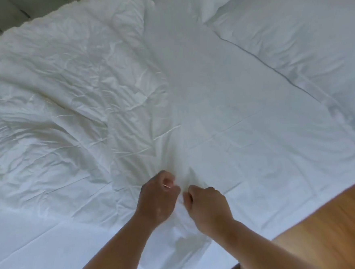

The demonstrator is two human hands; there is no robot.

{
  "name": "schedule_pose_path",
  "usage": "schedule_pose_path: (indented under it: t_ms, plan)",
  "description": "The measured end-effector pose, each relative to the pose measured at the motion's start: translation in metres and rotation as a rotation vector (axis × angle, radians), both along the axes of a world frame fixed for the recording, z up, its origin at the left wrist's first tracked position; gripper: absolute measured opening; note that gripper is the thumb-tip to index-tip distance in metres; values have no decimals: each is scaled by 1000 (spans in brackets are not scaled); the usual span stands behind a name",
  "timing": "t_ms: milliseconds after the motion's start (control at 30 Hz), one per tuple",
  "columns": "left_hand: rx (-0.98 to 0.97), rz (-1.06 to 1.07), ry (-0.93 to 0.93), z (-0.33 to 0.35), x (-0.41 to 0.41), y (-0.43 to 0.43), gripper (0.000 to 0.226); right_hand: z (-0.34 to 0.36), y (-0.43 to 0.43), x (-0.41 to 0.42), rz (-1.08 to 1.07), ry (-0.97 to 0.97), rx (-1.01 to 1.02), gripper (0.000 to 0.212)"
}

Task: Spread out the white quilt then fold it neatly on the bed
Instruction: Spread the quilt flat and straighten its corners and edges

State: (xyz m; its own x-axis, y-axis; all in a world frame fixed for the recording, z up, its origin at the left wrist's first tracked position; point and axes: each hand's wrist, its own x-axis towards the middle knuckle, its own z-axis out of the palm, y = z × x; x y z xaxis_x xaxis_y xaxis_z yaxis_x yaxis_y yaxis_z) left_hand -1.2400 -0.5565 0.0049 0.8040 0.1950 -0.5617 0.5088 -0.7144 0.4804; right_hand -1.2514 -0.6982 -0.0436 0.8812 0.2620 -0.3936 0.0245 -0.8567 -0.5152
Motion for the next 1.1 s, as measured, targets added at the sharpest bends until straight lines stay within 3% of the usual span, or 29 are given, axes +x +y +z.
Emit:
schedule_pose_path:
  t_ms: [100,200,333,433,533,600,667,767,900,1000,1100]
  plan:
    - [153,74,21,-9,30,-17,64,-5,26,-26,46,1,211,29]
    - [380,-1,-53,-19,36,-5,52,-9,30,-29,2,130,404,31]
    - [363,-25,-101,-27,18,46,46,-37,12,13,-189,144,281,35]
    - [311,39,-115,-31,-3,76,43,-47,18,43,-265,417,209,49]
    - [285,88,-102,-35,-19,91,38,-51,43,68,-608,700,413,73]
    - [271,100,-109,-41,-26,96,35,-50,65,78,-667,862,540,71]
    - [261,121,-114,-46,-31,100,33,-51,88,79,-642,902,607,65]
    - [223,152,-128,-49,-35,102,40,-51,98,72,-661,790,624,48]
    - [175,149,-152,-36,-26,76,79,-29,52,70,-571,555,590,25]
    - [132,107,-235,-17,-6,34,94,5,0,75,-583,381,560,23]
    - [55,-44,-354,2,21,-15,92,55,-70,73,-684,176,505,21]
